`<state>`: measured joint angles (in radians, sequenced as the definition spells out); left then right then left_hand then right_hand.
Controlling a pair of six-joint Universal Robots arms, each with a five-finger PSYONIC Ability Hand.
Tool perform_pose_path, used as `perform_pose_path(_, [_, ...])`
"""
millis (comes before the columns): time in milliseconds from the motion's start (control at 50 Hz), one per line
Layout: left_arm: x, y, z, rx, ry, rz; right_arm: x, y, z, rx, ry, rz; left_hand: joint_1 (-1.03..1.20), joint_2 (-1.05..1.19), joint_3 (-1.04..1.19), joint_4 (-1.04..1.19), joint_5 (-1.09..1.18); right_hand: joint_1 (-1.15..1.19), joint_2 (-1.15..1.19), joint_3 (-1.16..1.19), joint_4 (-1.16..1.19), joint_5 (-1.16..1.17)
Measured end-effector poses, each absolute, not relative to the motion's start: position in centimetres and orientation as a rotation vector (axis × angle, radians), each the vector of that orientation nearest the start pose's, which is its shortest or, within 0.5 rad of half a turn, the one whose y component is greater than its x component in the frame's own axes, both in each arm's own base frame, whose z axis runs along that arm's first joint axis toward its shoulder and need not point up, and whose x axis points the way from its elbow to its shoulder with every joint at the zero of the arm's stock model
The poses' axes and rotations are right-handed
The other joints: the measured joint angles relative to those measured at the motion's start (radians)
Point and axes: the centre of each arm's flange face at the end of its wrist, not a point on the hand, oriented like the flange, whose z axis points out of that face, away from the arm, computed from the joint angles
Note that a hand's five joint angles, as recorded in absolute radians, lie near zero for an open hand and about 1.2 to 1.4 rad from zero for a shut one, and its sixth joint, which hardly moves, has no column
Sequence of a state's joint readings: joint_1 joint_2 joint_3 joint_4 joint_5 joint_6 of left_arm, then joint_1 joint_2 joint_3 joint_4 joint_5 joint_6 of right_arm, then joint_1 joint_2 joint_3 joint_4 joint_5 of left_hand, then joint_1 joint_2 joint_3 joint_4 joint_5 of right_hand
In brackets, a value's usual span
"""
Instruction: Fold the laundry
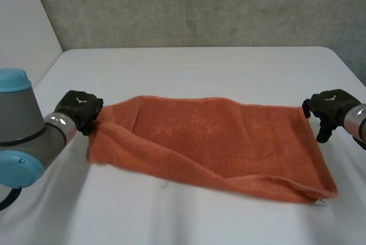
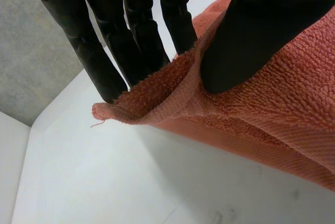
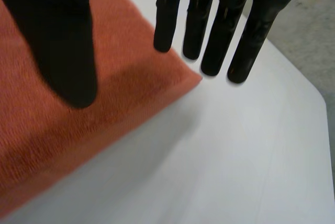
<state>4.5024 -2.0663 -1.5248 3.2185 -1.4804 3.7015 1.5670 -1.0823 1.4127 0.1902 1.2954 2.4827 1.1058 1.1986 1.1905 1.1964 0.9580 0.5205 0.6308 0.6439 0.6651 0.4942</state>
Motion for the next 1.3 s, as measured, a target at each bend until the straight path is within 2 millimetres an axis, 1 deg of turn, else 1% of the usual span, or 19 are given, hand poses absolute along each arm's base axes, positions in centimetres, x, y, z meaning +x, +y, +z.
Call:
perform_pose_path(80, [-21.4, -31.8, 16.3, 1.005, 2.290, -1.694, 15.5, -33.6, 20.3, -0.996, 2.535, -1.684, 0.000, 0.000, 0.000, 0.000, 0.000, -0.120, -0.176, -0.195, -0.218, -0.220])
perform_pose_path(220, [-21.2, -30.6, 16.8, 1.007, 2.299, -1.694, 15.6, -30.5, 22.4, -0.946, 2.514, -1.644, 0.000, 0.000, 0.000, 0.000, 0.000, -0.120, -0.176, -0.196, -0.227, -0.230])
perform_pose_path(240, [-21.1, -30.2, 16.8, 1.011, 2.305, -1.690, 15.7, -29.1, 22.7, -0.942, 2.516, -1.588, 0.000, 0.000, 0.000, 0.000, 0.000, -0.120, -0.176, -0.196, -0.227, -0.230])
perform_pose_path(300, [-21.0, -29.4, 16.7, 1.018, 2.317, -1.678, 16.0, -26.4, 22.7, -0.938, 2.519, -1.456, 0.000, 0.000, 0.000, 0.000, 0.000, -0.120, -0.176, -0.203, -0.234, -0.239])
perform_pose_path(340, [-20.9, -29.2, 16.7, 1.019, 2.318, -1.677, 16.0, -25.9, 22.6, -0.938, 2.520, -1.433, 0.000, 0.000, 0.000, 0.000, 0.000, -0.120, -0.176, -0.203, -0.236, -0.240])
perform_pose_path(360, [-20.9, -28.9, 16.6, 1.023, 2.326, -1.668, 16.1, -24.7, 22.2, -0.935, 2.520, -1.365, 0.000, 0.000, 0.000, 0.000, 0.000, -0.120, -0.176, -0.203, -0.236, -0.240])
perform_pose_path(420, [-20.7, -28.5, 16.4, 1.026, 2.336, -1.656, 16.2, -22.8, 21.3, -0.930, 2.520, -1.275, 0.000, 0.000, 0.000, 0.000, 0.000, -0.120, -0.176, -0.203, -0.236, -0.240])
perform_pose_path(560, [-20.5, -28.1, 16.0, 1.025, 2.349, -1.636, 16.3, -21.2, 19.8, -0.926, 2.527, -1.224, 0.000, 0.000, 0.000, 0.000, 0.000, -0.120, -0.176, -0.203, -0.236, -0.240])
perform_pose_path(740, [-20.3, -28.2, 16.1, 1.015, 2.349, -1.634, 15.8, -21.3, 18.4, -0.932, 2.550, -1.267, 0.000, 0.000, 0.000, 0.000, 0.000, -0.110, -0.166, -0.189, -0.204, -0.204])
perform_pose_path(820, [-20.2, -28.3, 16.2, 1.009, 2.349, -1.634, 15.2, -21.7, 17.9, -0.972, 2.575, -1.288, 0.000, 0.000, 0.000, 0.000, 0.000, -0.005, -0.030, -0.044, -0.066, -0.087])
perform_pose_path(860, [-20.1, -28.3, 16.2, 1.005, 2.350, -1.632, 14.9, -21.8, 17.7, -1.006, 2.593, -1.288, 0.000, 0.000, 0.000, 0.000, 0.000, 0.148, 0.156, 0.140, 0.118, 0.092])
perform_pose_path(880, [-20.0, -28.3, 16.2, 1.004, 2.350, -1.631, 14.9, -21.8, 17.6, -1.017, 2.599, -1.287, 0.000, 0.000, 0.000, 0.000, 0.000, 0.148, 0.156, 0.140, 0.118, 0.092])
perform_pose_path(900, [-20.0, -28.3, 16.2, 1.002, 2.351, -1.629, 14.8, -21.9, 17.5, -1.030, 2.607, -1.285, 0.000, 0.000, 0.000, 0.000, 0.000, 0.285, 0.316, 0.300, 0.269, 0.243])
perform_pose_path(980, [-19.9, -28.3, 16.1, 1.000, 2.355, -1.623, 14.5, -22.1, 17.3, -1.073, 2.630, -1.284, 0.000, 0.000, 0.000, 0.000, 0.000, 0.364, 0.399, 0.385, 0.364, 0.338])
perform_pose_path(1000, [-19.9, -28.2, 16.0, 1.001, 2.357, -1.621, 14.4, -22.2, 17.2, -1.091, 2.637, -1.283, 0.000, 0.000, 0.000, 0.000, 0.000, 0.450, 0.537, 0.526, 0.508, 0.480])
perform_pose_path(1080, [-19.8, -28.2, 15.9, 1.004, 2.359, -1.616, 14.2, -22.9, 17.1, -1.152, 2.647, -1.273, 0.000, 0.000, 0.000, 0.000, 0.000, 0.450, 0.539, 0.535, 0.523, 0.486])
perform_pose_path(1140, [-19.9, -28.5, 15.8, 1.007, 2.349, -1.622, 14.1, -24.0, 17.1, -1.202, 2.650, -1.285, 0.000, 0.000, 0.000, 0.000, 0.000, 0.450, 0.539, 0.535, 0.523, 0.486])
perform_pose_path(1200, [-20.1, -29.4, 16.0, 1.010, 2.321, -1.645, 13.7, -26.1, 17.8, -1.242, 2.662, -1.352, 0.000, 0.000, 0.000, 0.000, 0.000, 0.450, 0.539, 0.535, 0.523, 0.486])
perform_pose_path(1300, [-20.9, -32.7, 17.7, 1.004, 2.204, -1.745, 13.9, -30.8, 20.8, -1.294, 2.652, -1.593, 0.000, 0.000, 0.000, 0.000, 0.000, 0.450, 0.539, 0.535, 0.523, 0.487])
